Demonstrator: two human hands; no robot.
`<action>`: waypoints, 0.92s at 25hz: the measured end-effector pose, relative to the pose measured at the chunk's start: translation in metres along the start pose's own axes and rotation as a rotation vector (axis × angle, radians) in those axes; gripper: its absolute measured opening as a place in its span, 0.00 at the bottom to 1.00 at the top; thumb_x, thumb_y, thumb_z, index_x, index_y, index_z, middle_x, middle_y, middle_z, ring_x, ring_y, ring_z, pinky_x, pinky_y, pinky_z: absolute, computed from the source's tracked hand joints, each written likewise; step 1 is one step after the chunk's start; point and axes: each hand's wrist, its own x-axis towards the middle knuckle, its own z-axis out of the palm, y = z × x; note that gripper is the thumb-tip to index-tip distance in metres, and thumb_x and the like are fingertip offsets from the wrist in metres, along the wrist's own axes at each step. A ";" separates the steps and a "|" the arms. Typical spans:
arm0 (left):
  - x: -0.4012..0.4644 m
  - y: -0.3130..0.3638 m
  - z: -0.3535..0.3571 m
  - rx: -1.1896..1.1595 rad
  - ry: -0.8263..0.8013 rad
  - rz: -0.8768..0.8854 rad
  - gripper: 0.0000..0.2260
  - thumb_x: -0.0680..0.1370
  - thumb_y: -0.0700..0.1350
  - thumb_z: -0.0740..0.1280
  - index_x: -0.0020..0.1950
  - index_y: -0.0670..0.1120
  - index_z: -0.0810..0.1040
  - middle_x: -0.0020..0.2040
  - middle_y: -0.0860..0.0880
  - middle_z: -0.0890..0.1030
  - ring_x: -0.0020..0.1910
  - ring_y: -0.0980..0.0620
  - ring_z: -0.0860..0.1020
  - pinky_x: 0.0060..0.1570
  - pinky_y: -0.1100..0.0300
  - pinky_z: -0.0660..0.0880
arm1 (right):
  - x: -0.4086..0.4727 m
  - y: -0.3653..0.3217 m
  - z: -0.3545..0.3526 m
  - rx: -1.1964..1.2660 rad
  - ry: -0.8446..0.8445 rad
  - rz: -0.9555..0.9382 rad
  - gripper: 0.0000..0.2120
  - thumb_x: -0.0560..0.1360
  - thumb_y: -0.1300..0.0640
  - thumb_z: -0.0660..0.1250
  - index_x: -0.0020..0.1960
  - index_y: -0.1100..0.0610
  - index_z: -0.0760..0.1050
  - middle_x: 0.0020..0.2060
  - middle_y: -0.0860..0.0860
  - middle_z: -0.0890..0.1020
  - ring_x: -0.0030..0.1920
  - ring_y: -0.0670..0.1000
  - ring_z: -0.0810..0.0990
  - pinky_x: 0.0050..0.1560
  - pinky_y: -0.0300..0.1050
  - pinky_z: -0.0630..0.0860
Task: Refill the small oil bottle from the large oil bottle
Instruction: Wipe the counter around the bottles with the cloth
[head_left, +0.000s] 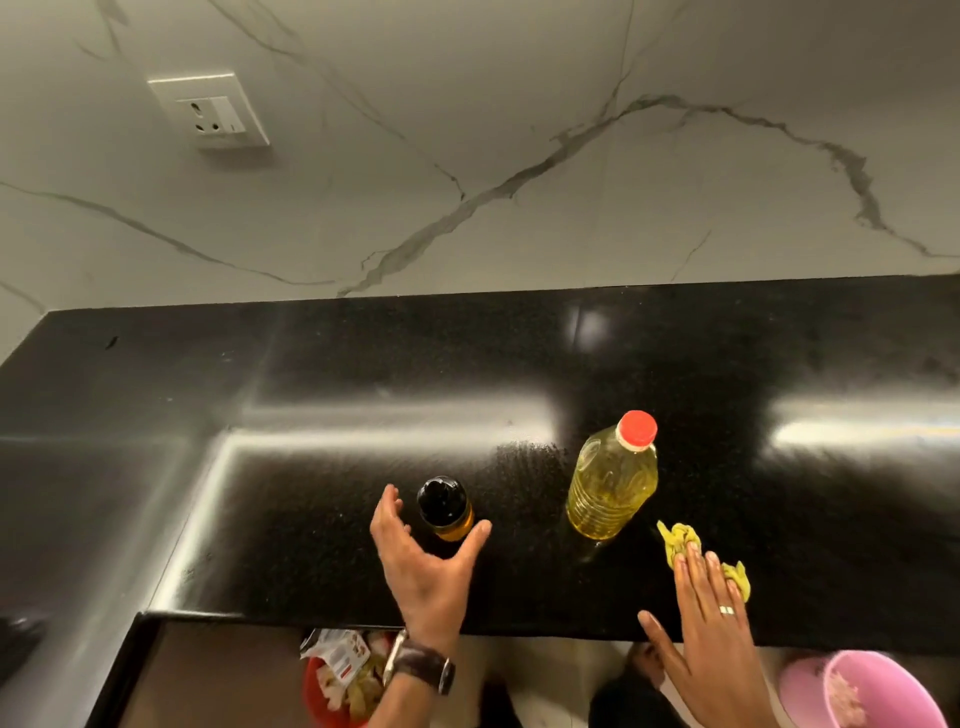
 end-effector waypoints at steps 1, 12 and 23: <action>0.009 -0.009 0.002 0.027 -0.048 -0.015 0.52 0.62 0.51 0.87 0.80 0.47 0.63 0.74 0.48 0.71 0.73 0.50 0.70 0.72 0.45 0.72 | 0.001 0.000 0.000 -0.009 -0.005 -0.001 0.44 0.81 0.29 0.42 0.81 0.63 0.59 0.81 0.59 0.60 0.82 0.61 0.58 0.81 0.53 0.45; 0.036 -0.034 0.004 -0.065 -0.176 0.131 0.29 0.64 0.45 0.86 0.55 0.69 0.79 0.49 0.67 0.84 0.49 0.62 0.84 0.51 0.69 0.78 | 0.000 -0.002 -0.002 0.010 -0.062 0.030 0.44 0.81 0.28 0.43 0.82 0.60 0.55 0.83 0.57 0.56 0.83 0.59 0.54 0.81 0.50 0.42; 0.126 -0.021 0.028 -0.056 -0.145 0.055 0.25 0.63 0.51 0.86 0.58 0.56 0.85 0.47 0.59 0.87 0.48 0.62 0.85 0.57 0.54 0.82 | -0.001 -0.007 -0.008 0.007 -0.097 0.077 0.45 0.79 0.26 0.38 0.84 0.55 0.45 0.84 0.52 0.46 0.83 0.50 0.36 0.82 0.49 0.38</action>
